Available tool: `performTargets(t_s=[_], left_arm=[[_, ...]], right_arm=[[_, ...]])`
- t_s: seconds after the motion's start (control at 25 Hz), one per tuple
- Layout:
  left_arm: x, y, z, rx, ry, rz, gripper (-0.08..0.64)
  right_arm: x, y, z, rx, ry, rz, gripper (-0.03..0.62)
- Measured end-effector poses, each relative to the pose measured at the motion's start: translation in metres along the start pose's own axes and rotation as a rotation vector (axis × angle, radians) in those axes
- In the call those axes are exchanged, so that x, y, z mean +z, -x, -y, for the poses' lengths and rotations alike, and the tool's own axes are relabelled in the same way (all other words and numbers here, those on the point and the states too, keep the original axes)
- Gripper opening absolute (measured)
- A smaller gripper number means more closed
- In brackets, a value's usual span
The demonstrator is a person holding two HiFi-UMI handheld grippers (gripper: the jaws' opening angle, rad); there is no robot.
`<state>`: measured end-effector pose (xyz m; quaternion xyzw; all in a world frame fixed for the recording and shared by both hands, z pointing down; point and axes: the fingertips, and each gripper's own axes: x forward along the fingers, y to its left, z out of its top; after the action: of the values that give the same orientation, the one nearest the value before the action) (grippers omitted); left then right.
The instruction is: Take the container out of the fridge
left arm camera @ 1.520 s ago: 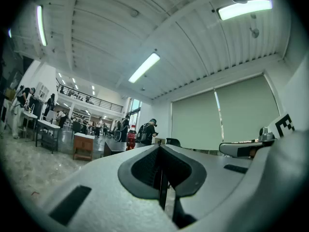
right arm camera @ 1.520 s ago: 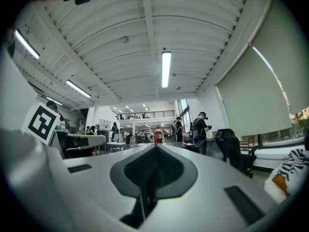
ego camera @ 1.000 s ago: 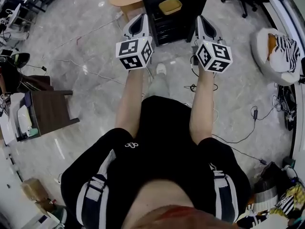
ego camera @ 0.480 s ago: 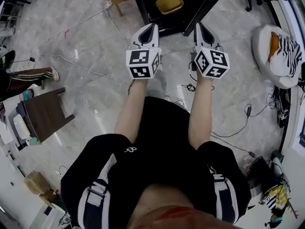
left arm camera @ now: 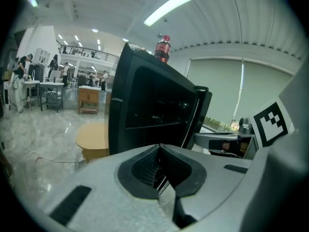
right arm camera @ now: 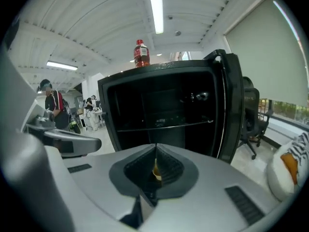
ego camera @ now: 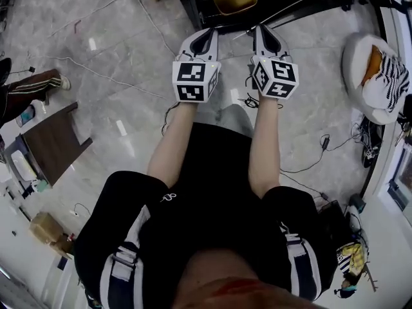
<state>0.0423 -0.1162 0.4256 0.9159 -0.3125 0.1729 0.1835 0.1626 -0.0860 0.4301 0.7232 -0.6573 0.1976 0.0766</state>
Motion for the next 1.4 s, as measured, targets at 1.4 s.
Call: performTargets(t_s=[1.4], left_arm=[[-0.084,0.038,-0.084,0.296,0.282,-0.075,0.008]], right_arm=[[-0.191,-0.193,-0.011,0.368,1.275,-0.578,0.03]])
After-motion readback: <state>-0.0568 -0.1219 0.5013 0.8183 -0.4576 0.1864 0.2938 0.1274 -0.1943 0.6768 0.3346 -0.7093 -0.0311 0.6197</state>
